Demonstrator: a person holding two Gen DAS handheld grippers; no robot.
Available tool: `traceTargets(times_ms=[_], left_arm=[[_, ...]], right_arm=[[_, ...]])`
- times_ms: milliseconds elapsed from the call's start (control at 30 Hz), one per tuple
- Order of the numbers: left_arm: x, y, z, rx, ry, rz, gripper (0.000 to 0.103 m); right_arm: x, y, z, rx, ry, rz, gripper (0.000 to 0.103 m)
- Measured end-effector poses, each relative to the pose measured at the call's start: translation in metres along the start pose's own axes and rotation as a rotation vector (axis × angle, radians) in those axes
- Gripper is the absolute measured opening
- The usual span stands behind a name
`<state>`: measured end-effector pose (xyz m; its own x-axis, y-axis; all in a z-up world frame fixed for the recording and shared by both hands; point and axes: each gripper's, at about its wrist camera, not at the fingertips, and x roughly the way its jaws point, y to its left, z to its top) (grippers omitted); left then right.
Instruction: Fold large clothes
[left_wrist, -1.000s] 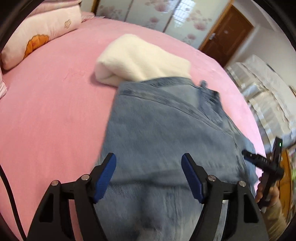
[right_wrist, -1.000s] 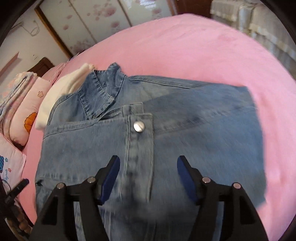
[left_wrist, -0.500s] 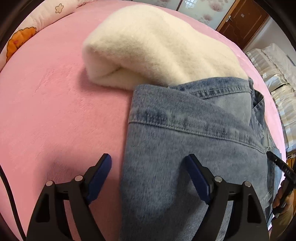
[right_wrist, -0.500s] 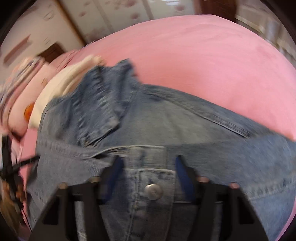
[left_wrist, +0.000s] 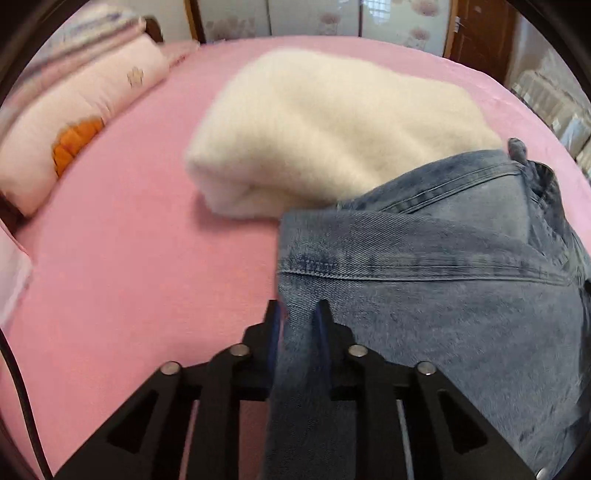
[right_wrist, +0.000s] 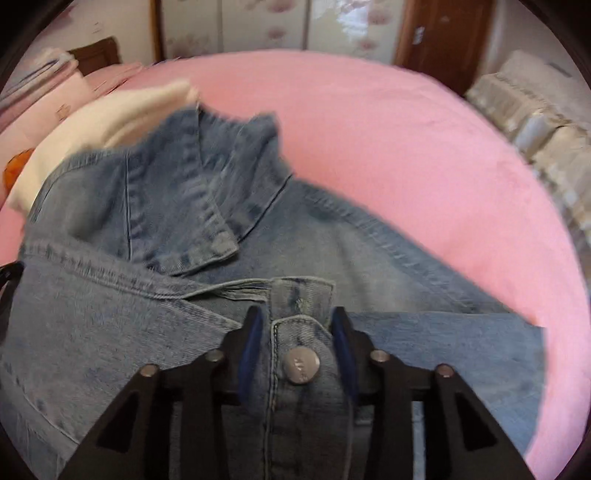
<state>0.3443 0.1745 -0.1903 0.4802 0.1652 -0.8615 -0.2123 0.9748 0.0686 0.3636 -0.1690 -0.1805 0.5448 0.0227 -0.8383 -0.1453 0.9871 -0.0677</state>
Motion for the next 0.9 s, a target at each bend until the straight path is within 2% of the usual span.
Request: traceTargets(times_ms=[67, 100, 133, 233, 300, 400, 500, 567, 633, 667, 733, 767, 833, 900], left_arm=[[-0.027, -0.005, -0.002, 0.014, -0.078, -0.006, 0.032], [-0.042, -0.009, -0.004, 0.004, -0.119, -0.033, 0.038], [-0.057, -0.013, -0.007, -0.012, -0.152, -0.078, 0.044], [-0.084, -0.03, -0.025, -0.062, -0.209, -0.215, 0.051], [-0.088, -0.034, -0.043, -0.066, -0.201, -0.277, 0.051], [-0.071, -0.047, -0.057, -0.053, -0.135, -0.272, 0.051], [-0.042, -0.052, -0.073, -0.035, -0.022, -0.263, 0.051], [-0.033, -0.063, -0.087, -0.01, -0.006, -0.212, 0.051], [-0.031, -0.058, -0.092, 0.013, -0.021, -0.181, 0.051], [-0.03, -0.053, -0.093, 0.012, -0.029, -0.17, 0.051], [-0.027, -0.043, -0.094, -0.003, -0.032, -0.172, 0.051], [-0.026, -0.039, -0.094, -0.007, -0.033, -0.173, 0.051], [-0.026, -0.033, -0.095, -0.003, -0.036, -0.182, 0.051], [-0.022, -0.033, -0.096, 0.009, -0.046, -0.178, 0.051]], right_arm=[[-0.027, 0.005, -0.004, -0.003, -0.065, -0.022, 0.053], [-0.043, 0.01, -0.007, -0.006, -0.101, -0.007, 0.053], [-0.058, 0.016, -0.013, -0.005, -0.133, 0.031, 0.053], [-0.089, 0.046, -0.027, -0.014, -0.173, 0.191, 0.053], [-0.096, 0.074, -0.035, -0.032, -0.169, 0.273, 0.052], [-0.095, 0.113, -0.048, -0.062, -0.142, 0.314, 0.052], [-0.077, 0.132, -0.061, -0.084, -0.069, 0.292, 0.05], [-0.062, 0.127, -0.069, -0.076, -0.019, 0.265, 0.045], [-0.053, 0.11, -0.071, -0.074, -0.028, 0.19, 0.036], [-0.05, 0.097, -0.072, -0.063, -0.036, 0.098, 0.036], [-0.042, 0.062, -0.072, 0.037, -0.029, 0.025, 0.036], [-0.036, 0.042, -0.074, 0.097, -0.016, 0.016, 0.028], [-0.031, 0.019, -0.076, 0.162, 0.002, 0.074, 0.007], [-0.033, 0.022, -0.077, 0.14, -0.005, 0.066, 0.006]])
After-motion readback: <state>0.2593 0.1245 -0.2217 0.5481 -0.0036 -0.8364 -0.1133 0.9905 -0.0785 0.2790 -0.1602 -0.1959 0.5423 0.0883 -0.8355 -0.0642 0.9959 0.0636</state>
